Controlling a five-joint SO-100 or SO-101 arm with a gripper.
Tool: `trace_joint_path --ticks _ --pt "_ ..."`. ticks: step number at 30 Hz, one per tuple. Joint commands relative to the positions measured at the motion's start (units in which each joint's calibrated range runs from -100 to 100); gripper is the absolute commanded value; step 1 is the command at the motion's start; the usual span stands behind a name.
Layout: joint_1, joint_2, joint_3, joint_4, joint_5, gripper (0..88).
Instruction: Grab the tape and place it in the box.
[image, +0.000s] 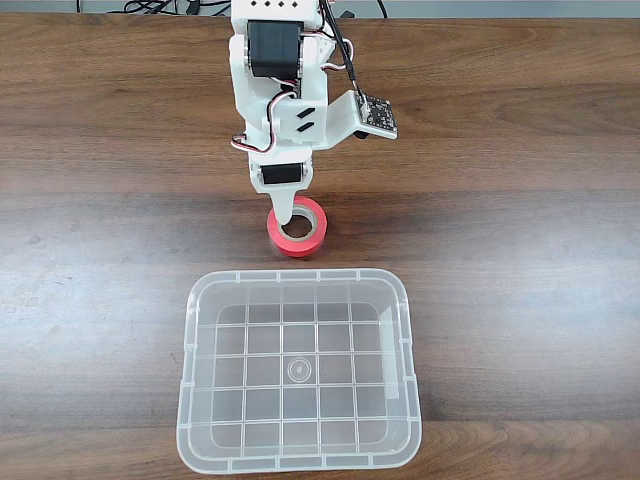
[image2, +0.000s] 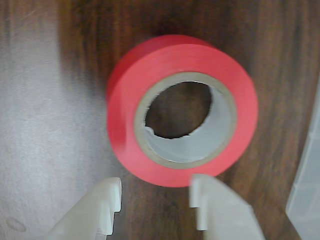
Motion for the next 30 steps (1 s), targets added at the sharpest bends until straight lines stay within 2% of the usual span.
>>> trace_joint_path --ticks 1,22,30 --pt "-0.83 -0.65 0.39 -1.10 0.91 21.0" --pt "-2.14 7.00 0.74 -5.21 0.54 20.6" --pt "-2.29 9.17 0.74 -5.81 0.54 10.6"
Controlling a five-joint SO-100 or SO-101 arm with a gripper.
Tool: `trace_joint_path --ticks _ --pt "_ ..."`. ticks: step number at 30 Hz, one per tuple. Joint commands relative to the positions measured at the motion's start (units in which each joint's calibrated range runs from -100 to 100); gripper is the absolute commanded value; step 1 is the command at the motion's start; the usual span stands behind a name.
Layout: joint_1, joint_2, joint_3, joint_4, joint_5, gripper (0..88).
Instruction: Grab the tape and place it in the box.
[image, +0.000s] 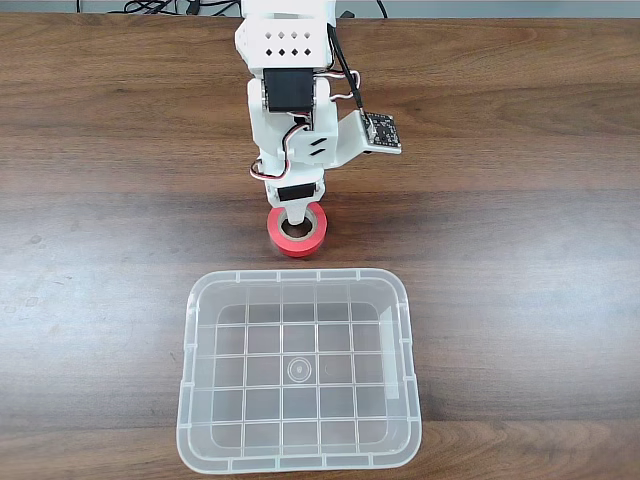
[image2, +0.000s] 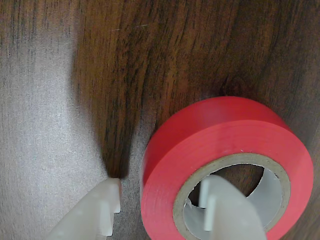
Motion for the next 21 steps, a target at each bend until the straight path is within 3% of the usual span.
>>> trace_joint_path --ticks 1,21 --pt "0.42 -0.71 -0.43 -0.89 -0.25 10.3" --pt "-0.02 -3.93 -0.43 -0.30 0.12 5.7"
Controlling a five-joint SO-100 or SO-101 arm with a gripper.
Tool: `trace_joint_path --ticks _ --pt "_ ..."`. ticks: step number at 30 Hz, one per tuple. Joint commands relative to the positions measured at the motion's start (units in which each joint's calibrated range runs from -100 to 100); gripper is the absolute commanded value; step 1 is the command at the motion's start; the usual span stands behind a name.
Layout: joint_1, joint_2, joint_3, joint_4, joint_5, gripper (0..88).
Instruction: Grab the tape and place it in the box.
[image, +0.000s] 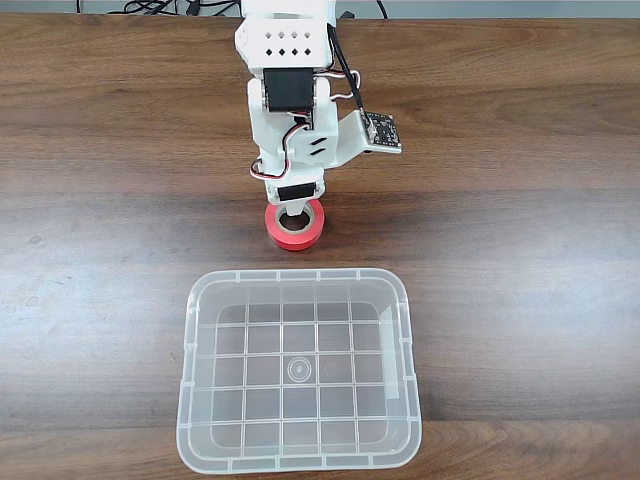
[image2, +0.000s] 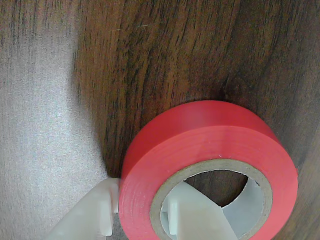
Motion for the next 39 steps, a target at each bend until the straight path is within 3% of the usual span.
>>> trace_joint_path --ticks 1,5,16,31,39 --pt "-0.02 -4.09 -0.43 -0.30 0.12 5.7" --pt "0.34 -4.97 -1.30 0.73 0.07 5.7" --pt "0.42 -20.74 -15.76 16.66 -0.19 6.0" --pt "0.63 -22.83 -18.47 19.05 -0.25 5.7" --pt "0.27 -21.31 -41.78 25.73 -1.99 5.7"
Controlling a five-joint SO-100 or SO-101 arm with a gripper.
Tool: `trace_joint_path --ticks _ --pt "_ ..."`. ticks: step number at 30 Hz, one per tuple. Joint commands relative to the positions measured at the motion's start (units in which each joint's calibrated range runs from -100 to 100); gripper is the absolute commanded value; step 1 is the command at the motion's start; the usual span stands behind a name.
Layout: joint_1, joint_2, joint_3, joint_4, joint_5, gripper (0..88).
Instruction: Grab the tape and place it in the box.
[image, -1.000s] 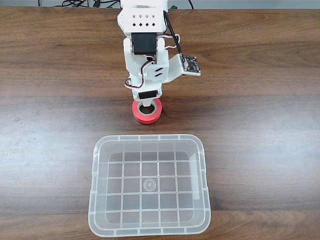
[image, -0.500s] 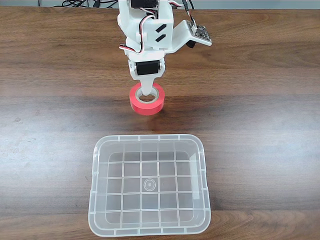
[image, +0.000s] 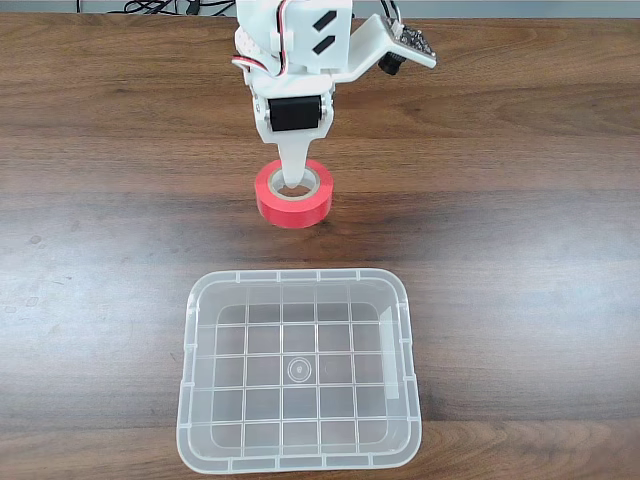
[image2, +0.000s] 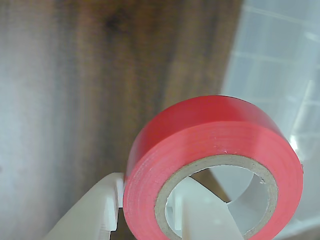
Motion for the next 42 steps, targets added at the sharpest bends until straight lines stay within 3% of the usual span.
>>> trace_joint_path --ticks 1,22,30,42 --pt "-0.02 -1.66 -23.08 3.28 -0.94 5.7" --pt "-1.12 43.63 -67.85 2.76 -2.47 5.7" --pt "-1.05 53.77 -74.07 2.59 -2.37 5.7" --pt "-0.97 55.86 -74.50 2.59 -2.42 6.4"
